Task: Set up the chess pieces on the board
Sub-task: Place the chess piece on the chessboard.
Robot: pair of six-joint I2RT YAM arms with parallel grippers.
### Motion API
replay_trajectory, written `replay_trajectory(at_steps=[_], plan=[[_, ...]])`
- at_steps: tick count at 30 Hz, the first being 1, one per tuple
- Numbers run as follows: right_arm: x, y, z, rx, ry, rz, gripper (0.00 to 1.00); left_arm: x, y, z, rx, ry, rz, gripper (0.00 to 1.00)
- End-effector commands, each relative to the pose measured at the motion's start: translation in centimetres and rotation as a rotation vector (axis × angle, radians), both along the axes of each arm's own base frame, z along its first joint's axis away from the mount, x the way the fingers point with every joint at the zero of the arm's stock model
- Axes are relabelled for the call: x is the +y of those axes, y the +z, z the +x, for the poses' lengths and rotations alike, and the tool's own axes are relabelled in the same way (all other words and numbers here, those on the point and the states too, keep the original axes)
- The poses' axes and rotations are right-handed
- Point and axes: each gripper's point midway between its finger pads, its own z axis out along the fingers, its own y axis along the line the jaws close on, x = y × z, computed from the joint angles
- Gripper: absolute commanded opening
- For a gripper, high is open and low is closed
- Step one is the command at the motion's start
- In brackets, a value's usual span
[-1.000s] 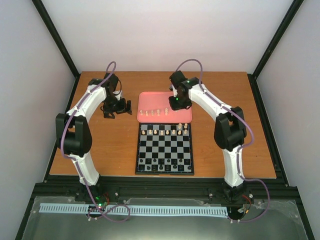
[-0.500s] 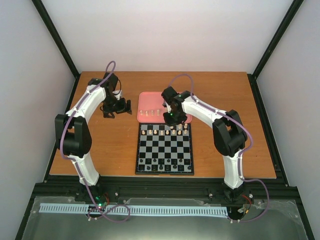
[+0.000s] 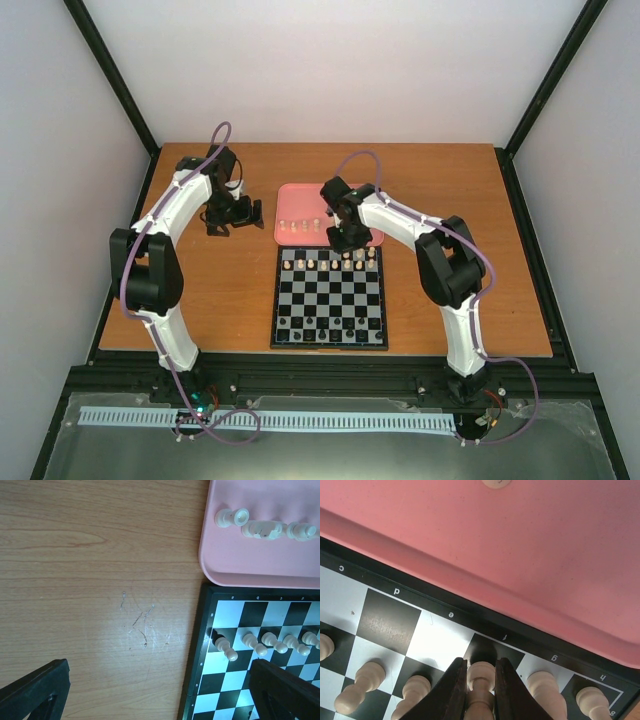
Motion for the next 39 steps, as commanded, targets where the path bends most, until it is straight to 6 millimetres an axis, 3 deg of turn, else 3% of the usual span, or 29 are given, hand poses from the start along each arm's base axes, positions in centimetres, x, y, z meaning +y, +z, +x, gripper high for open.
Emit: replay_trajectory(at_steps=[1,18,39], plan=[[0.0,0.2,1.3,-0.031,-0.014,-0.012,0.03,-0.1,1.4,0.2,-0.038,0.003,-0.009,1.00],[-0.6,-0.7,1.6,-0.015,-0.015,-0.036,0.05,-0.2,1.0,0.4,-0.029,0.002,-0.011,1.00],[-0.2,-0.9,0.4,0.022,-0.011,0.000,0.10,-0.2,0.8,0.3,-0.026,0.004,-0.012,1.00]])
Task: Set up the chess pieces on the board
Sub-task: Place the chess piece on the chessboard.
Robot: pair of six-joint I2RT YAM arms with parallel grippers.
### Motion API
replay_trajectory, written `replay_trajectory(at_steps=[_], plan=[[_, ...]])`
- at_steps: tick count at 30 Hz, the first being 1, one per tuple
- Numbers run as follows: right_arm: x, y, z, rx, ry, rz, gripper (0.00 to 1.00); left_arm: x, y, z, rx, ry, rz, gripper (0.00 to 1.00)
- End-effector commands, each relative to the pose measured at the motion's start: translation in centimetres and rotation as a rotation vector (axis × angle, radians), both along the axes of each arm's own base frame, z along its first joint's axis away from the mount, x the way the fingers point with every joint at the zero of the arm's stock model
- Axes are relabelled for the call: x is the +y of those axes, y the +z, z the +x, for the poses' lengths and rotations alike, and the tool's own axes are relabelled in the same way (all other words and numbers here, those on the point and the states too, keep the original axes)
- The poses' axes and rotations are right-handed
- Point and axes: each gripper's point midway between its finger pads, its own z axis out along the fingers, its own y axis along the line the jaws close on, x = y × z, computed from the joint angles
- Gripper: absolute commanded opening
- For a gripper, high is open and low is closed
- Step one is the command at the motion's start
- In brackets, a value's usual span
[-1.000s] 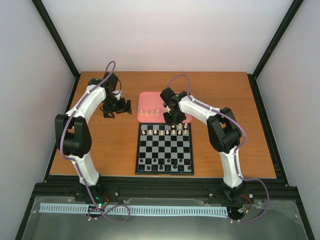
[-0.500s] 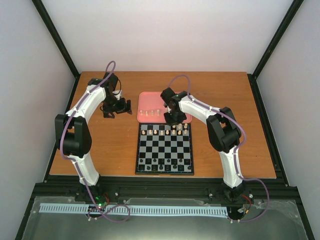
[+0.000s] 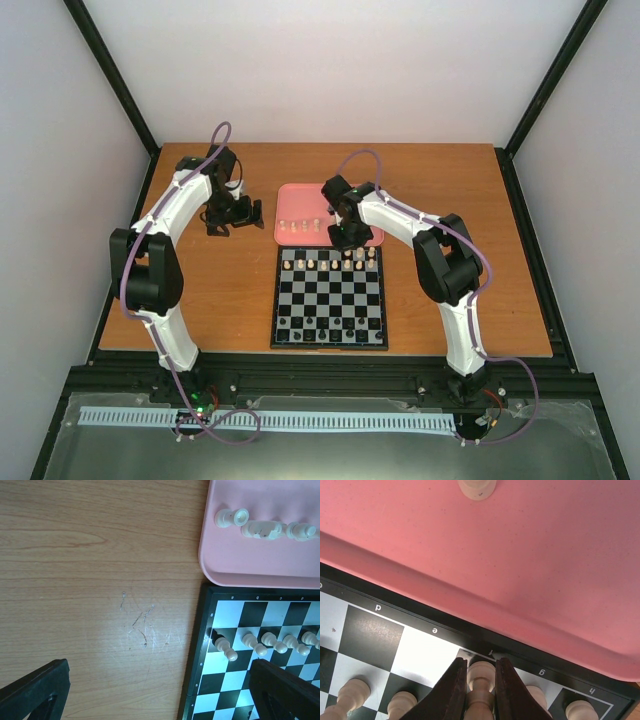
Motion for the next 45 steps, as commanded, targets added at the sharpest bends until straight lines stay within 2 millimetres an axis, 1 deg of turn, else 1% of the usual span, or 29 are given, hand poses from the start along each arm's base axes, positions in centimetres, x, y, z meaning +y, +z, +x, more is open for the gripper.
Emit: replay_trajectory(at_steps=[1,6,10,15,20,24,28,35,39,42,44,45], plan=[[0.1,-0.2,-0.5,0.022,-0.001,0.016,0.10,-0.2,0.8,0.3,-0.026,0.003,-0.013,1.00],[0.2,-0.1,-0.8,0.023,0.000,0.018,0.14,-0.3,1.0,0.3,-0.031,0.003,-0.014,1.00],[0.0,0.0,-0.6,0.014,-0.002,0.008,0.15,-0.2,1.0,0.2,-0.032,0.002,-0.013,1.00],[0.0,0.0,-0.6,0.013,-0.003,0.007,0.21,-0.2,1.1,0.1,-0.032,0.004,-0.012,1.00],[0.3,1.0,-0.3,-0.013,0.003,0.028,0.27,-0.2,1.2,0.1,-0.035,0.003,-0.014,1.00],[0.9,2.5,0.3,-0.048,0.014,0.063,0.33,-0.2,1.3,0.2,-0.038,0.003,-0.014,1.00],[1.2,3.8,1.0,-0.072,0.017,0.069,0.37,-0.2,1.3,0.2,-0.039,0.004,-0.015,1.00],[0.9,6.0,2.6,-0.135,-0.017,0.050,0.47,-0.3,1.4,0.2,-0.042,0.002,-0.020,1.00],[0.7,6.3,3.7,-0.139,-0.039,0.054,0.49,-0.3,1.4,0.3,-0.042,0.003,-0.023,1.00],[0.9,6.7,5.0,-0.154,-0.043,0.069,0.49,-0.4,1.4,0.2,-0.041,0.002,-0.020,1.00],[1.0,6.4,5.8,-0.150,-0.048,0.074,0.49,-0.3,1.3,0.3,-0.039,0.003,-0.020,1.00],[1.1,6.6,6.2,-0.153,-0.050,0.082,0.49,-0.4,1.3,0.3,-0.037,0.002,-0.022,1.00]])
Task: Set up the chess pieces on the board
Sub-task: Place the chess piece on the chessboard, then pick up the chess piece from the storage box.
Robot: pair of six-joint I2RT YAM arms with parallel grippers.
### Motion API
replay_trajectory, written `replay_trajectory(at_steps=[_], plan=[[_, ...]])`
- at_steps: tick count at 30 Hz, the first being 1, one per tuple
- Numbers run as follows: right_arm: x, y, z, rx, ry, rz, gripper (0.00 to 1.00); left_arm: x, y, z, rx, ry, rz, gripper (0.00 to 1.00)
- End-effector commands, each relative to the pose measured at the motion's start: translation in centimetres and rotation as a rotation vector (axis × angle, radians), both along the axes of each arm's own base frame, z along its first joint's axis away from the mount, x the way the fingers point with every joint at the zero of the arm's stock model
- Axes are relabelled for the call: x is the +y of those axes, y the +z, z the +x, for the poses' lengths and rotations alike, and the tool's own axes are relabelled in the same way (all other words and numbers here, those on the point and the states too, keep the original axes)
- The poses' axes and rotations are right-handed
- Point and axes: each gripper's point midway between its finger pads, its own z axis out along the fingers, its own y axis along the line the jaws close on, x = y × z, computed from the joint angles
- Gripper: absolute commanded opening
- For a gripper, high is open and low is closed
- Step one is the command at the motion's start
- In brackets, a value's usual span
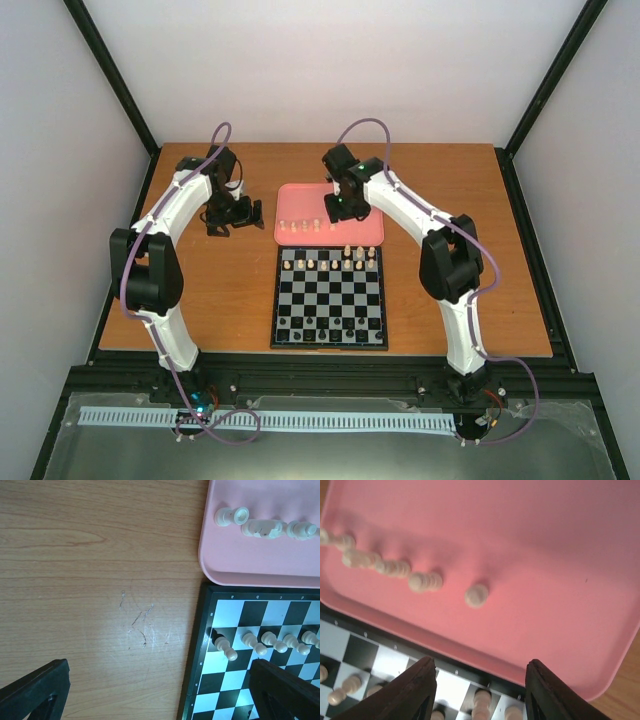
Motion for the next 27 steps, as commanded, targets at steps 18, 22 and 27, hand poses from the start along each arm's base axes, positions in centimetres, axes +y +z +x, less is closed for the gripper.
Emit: replay_trajectory(at_steps=[18,22,27], plan=[[2.5,-4.1,4.4,0.065,0.038,0.049,0.49,-0.3,0.8,0.5,-0.025,0.000,-0.011,1.00],[2.6,-5.0,4.6,0.078,0.041,0.048,0.48,-0.2,0.7,0.4,-0.020,0.001,-0.008,1.00],[2.8,-5.7,4.4,0.100,0.046,0.048,0.45,-0.2,0.6,0.5,-0.020,0.001,-0.006,1.00]])
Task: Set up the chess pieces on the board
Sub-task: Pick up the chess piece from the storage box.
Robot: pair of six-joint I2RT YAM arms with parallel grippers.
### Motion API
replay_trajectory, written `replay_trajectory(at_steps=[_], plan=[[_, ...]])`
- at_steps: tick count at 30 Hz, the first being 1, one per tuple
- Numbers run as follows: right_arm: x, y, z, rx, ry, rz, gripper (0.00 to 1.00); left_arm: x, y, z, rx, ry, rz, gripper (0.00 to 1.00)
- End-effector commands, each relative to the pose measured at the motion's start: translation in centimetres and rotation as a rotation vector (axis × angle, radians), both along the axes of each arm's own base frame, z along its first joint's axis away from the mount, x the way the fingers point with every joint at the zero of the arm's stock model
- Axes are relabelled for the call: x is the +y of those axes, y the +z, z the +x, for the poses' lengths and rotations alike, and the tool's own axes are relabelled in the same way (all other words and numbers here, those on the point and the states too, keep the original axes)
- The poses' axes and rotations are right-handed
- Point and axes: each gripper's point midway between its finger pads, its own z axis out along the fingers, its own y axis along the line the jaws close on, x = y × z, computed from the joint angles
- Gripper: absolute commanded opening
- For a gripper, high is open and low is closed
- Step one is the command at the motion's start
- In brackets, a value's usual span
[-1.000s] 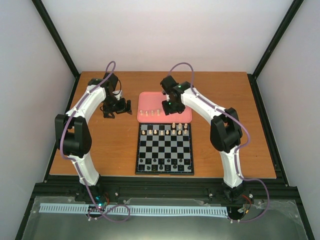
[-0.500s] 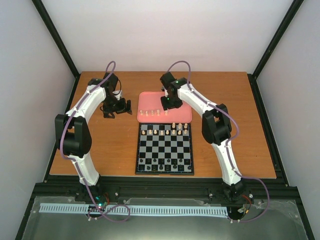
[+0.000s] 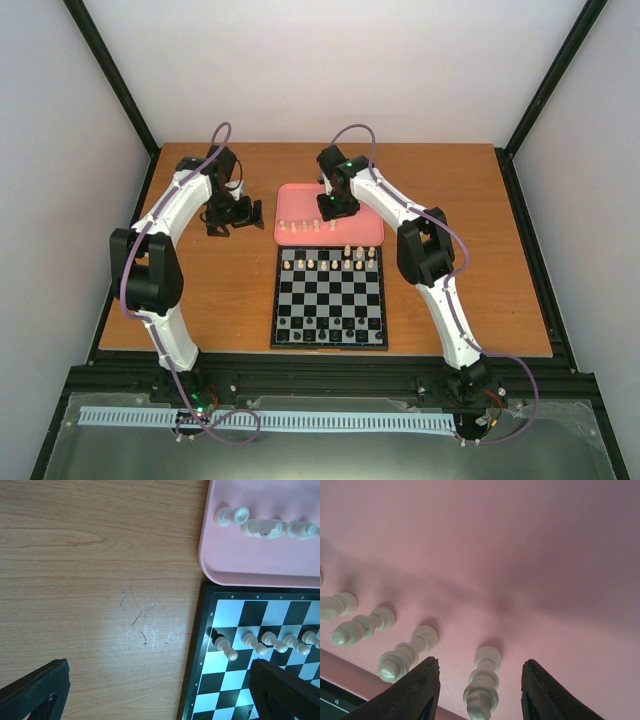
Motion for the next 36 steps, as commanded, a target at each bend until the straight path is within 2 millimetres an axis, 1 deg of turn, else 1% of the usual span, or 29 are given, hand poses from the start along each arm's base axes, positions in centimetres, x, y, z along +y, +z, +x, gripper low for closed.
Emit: replay_trajectory(at_steps=[1,8,13,16,18,22,24,27,29,30,32,33,35,36], plan=[[0.1,-0.7,-0.2,0.025,0.014,-0.001,0.45,-0.2,0.6,0.5,-0.019,0.001,-0.006,1.00],[0.0,-1.4,-0.2,0.039,0.014,-0.009,0.37,-0.1,0.5,0.5,-0.018,0.000,-0.002,1.00],[-0.1,-2.1,-0.5,0.060,0.017,-0.019,0.35,-0.1,0.6,0.5,-0.020,0.001,0.000,1.00],[-0.1,-2.0,-0.4,0.056,0.013,-0.024,0.31,-0.1,0.6,0.4,-0.020,-0.001,0.000,1.00],[-0.2,-1.8,-0.2,0.048,0.011,-0.024,0.27,-0.1,0.6,0.5,-0.020,0.000,-0.001,1.00],[-0.4,-1.2,-0.1,0.034,0.008,-0.028,0.16,-0.1,0.7,0.5,-0.023,0.001,0.000,1.00],[-0.5,-0.2,-0.1,0.020,0.006,-0.027,0.13,-0.1,0.9,0.5,-0.027,0.002,0.000,1.00],[-0.6,1.7,-0.4,-0.005,0.005,-0.015,0.12,-0.1,1.1,0.6,-0.032,0.002,-0.003,1.00],[-0.7,3.2,-0.9,-0.021,0.007,-0.004,0.11,-0.1,1.2,0.6,-0.036,0.002,-0.004,1.00],[-0.8,3.7,-1.4,-0.023,0.009,-0.002,0.11,-0.1,1.2,0.6,-0.038,0.003,-0.004,1.00],[-0.8,4.3,-2.8,-0.019,0.018,-0.004,0.11,-0.1,1.3,0.6,-0.041,0.003,-0.006,1.00],[-0.9,4.3,-3.6,-0.011,0.023,-0.006,0.11,-0.1,1.4,0.6,-0.043,0.003,-0.006,1.00],[-0.6,4.9,-5.1,-0.010,0.039,-0.003,0.11,-0.1,1.5,0.5,-0.044,0.003,-0.006,1.00],[-0.5,4.8,-5.7,-0.003,0.043,-0.003,0.11,-0.1,1.5,0.5,-0.045,0.004,-0.007,1.00]])
